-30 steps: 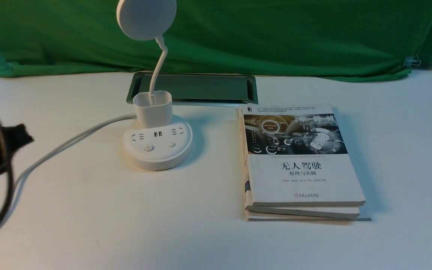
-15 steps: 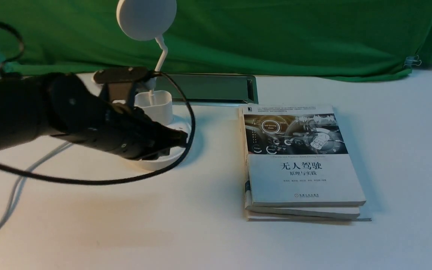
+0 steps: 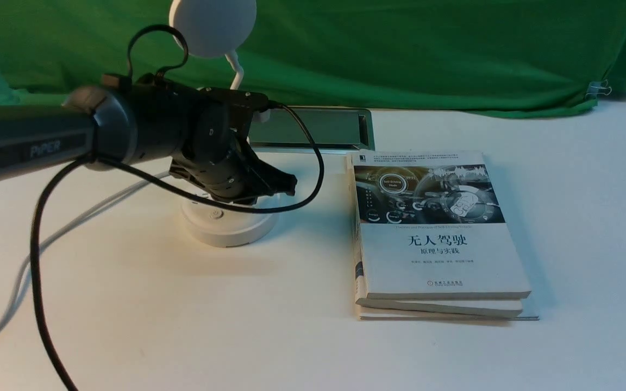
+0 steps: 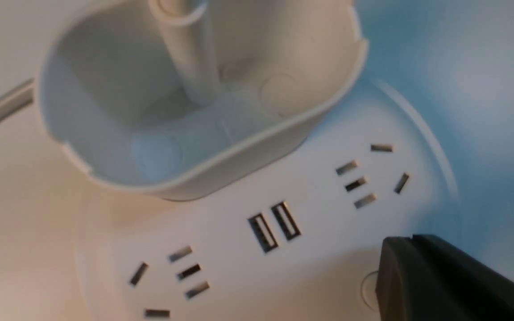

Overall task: Turn on the desk lamp on the white desktop with your hand.
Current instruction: 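Press the power button on the lamp base to turn the lamp on with the left gripper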

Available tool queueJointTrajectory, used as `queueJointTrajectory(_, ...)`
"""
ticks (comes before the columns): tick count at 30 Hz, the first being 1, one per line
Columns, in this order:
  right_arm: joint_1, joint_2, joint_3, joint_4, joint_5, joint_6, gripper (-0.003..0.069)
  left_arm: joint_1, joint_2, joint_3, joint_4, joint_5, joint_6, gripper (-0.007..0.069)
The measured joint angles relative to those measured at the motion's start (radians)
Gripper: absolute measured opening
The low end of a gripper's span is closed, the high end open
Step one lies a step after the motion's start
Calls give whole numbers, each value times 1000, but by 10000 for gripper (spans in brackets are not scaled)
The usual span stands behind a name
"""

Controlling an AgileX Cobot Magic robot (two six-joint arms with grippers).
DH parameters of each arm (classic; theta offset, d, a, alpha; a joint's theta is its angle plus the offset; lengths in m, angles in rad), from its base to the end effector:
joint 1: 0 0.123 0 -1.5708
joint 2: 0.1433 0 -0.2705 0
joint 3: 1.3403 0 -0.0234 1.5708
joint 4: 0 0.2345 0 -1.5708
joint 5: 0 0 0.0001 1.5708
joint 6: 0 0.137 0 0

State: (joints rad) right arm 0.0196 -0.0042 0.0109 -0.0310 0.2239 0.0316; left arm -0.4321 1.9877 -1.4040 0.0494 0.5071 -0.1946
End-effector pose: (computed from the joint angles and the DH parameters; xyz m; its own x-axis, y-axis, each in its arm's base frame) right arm 0.0995 0.0010 0.1830 -0.1428 -0.0014 -0.9898 -0.0126 0.9999 0.0004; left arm 0.3961 -0.1790 0.1455 -0.8183 0.2113 -0.5346 0.2868 0.9560 -0.0611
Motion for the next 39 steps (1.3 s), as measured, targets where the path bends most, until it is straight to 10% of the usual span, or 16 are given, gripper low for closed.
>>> queueJointTrajectory(29,0,0,0,0,1,0,241,0,24,-9,-16,23,-10,21)
queueJointTrajectory(39,0,0,0,0,1,0,241,-37,-223,147,-384,228,243,21)
